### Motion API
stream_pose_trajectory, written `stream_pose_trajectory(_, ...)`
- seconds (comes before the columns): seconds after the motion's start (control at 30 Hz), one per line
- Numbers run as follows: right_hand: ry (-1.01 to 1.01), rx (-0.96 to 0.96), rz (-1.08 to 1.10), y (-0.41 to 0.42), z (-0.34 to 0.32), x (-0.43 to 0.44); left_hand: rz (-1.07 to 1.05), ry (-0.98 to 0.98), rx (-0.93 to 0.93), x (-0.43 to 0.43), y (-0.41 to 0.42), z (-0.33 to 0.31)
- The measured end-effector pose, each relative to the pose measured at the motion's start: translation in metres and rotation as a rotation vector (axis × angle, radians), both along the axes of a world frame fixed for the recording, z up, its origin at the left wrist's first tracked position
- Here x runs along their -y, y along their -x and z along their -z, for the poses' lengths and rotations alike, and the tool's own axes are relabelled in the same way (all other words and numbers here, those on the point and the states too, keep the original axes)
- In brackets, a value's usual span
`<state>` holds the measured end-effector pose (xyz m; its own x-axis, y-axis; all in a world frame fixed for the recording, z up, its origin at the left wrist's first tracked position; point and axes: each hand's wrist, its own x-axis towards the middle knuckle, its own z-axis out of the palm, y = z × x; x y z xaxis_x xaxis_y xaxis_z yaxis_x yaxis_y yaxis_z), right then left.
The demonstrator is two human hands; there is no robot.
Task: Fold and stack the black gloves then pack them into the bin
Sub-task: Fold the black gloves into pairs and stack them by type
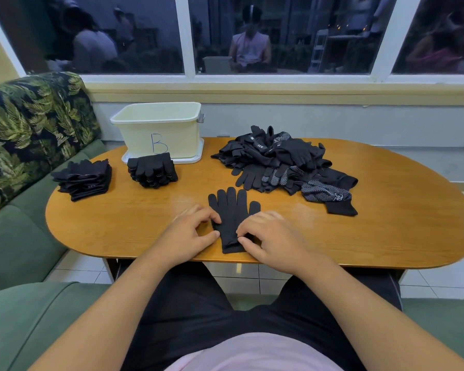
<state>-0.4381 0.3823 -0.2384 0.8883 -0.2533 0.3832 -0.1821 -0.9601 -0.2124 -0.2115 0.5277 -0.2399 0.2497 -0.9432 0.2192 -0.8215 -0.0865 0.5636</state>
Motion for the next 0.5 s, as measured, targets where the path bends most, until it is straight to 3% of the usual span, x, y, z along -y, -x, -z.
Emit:
stream_pose_trajectory(0.3,-0.077,0.108,-0.011,0.0059,-0.0011,-0.0011,-0.018,-0.009,0.029,0.0015,0.0016,0.0006)
stream_pose_trajectory(0.5,-0.095,0.058,-0.042,0.0071,-0.0027,-0.0027,-0.022,-0.020,0.029,-0.0001,0.0025,-0.0012)
